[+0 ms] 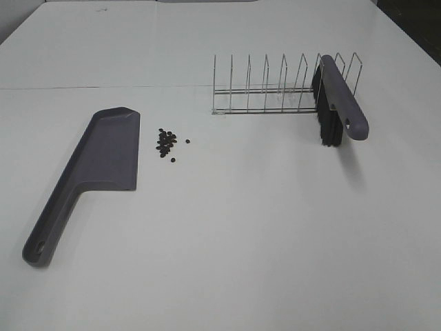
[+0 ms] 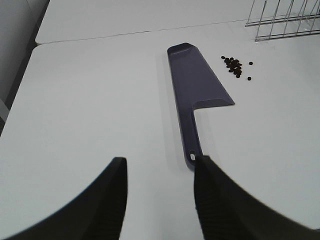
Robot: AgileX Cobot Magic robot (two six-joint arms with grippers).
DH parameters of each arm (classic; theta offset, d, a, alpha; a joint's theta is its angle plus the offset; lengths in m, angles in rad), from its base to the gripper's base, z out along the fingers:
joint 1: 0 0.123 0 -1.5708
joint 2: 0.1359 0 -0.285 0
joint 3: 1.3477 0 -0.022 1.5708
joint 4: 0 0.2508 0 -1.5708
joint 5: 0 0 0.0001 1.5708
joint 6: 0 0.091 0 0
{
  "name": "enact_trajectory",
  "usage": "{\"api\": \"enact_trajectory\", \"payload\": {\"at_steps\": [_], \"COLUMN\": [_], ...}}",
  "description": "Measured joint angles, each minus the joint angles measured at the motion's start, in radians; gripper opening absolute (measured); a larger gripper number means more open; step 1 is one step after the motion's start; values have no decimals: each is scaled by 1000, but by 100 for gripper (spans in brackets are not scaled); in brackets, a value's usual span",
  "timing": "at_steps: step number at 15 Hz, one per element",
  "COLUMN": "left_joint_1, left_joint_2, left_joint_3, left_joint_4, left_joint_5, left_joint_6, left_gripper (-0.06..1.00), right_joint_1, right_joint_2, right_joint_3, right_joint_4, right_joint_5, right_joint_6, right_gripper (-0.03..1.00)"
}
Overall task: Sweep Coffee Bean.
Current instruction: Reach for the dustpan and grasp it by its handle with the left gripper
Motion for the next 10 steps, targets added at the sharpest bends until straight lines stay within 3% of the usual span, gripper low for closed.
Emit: {"api": "enact_trajectory", "payload": {"at_steps": [7, 10], "left_joint_1": [0, 0], "left_joint_2": [1, 114], "left_joint_3": [-1, -17], "left_joint_4": [0, 0], "left_joint_5": [-4, -141], "left_joint_6": [0, 0], "left_gripper": [39, 39], "right_joint_1": [0, 0], "right_joint_2": [0, 0], "right_joint_3": [0, 0], "right_joint_4": [0, 0], "right_joint_5": [0, 0], "right_joint_6": [0, 0], "right_gripper": [86, 86]}}
